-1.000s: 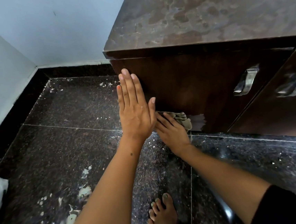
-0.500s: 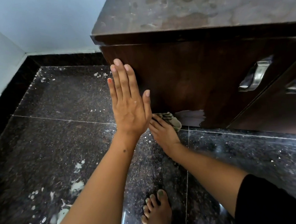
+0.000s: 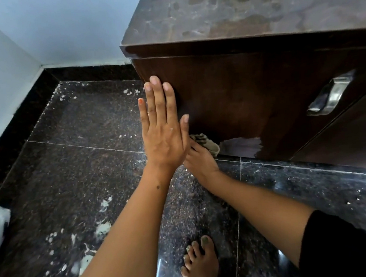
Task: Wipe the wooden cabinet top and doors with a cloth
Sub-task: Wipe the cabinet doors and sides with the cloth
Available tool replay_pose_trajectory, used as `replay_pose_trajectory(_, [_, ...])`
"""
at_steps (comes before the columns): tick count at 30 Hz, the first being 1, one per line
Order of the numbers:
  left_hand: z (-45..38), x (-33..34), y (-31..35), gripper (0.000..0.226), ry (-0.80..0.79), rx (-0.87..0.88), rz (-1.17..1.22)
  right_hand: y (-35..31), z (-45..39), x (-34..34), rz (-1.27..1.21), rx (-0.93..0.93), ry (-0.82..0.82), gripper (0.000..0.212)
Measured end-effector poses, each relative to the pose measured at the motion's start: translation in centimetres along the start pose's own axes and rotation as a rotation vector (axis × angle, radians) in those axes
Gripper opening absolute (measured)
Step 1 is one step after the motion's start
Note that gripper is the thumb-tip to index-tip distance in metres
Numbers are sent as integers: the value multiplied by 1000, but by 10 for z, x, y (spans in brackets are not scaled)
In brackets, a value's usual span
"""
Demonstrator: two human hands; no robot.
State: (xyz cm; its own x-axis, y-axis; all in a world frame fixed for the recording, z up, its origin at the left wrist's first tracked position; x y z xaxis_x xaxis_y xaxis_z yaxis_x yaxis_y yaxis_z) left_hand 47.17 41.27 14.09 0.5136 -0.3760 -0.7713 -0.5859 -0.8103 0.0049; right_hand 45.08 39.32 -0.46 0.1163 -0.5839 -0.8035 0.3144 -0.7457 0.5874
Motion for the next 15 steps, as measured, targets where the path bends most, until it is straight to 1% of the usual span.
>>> replay_pose_trajectory(4, [0,-1,3,65,-8,-7,-13,-13,-6,9,121,-128,-60,64])
replay_pose_trajectory(8, [0,-1,2,66,-27,30,-31,-17,24,54,180,-247,-157,60])
replay_pose_trajectory(10, [2,0,0,66,-31,40,-38,-8,43,72,150,-239,-176,56])
replay_pose_trajectory(11, [2,0,1,66,-28,41,-37,-3,48,74,103,-211,-155,55])
replay_pose_trajectory(15, [2,1,5,67,-20,14,-13,11,33,35,7,-69,-6,59])
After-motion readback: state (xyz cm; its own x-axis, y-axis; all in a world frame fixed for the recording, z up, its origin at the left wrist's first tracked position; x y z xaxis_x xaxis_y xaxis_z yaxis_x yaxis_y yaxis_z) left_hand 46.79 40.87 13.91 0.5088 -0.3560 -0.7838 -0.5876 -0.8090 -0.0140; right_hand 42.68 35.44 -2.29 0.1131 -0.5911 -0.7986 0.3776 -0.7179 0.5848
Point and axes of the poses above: each hand's wrist, its own z-axis away from the middle knuckle, its own x-axis out of the palm, y = z × x, the point moved 7 cm from there along -z, towards the middle knuckle, and after that the axes turned 3 degrees about -z, right-handed, at the moved point
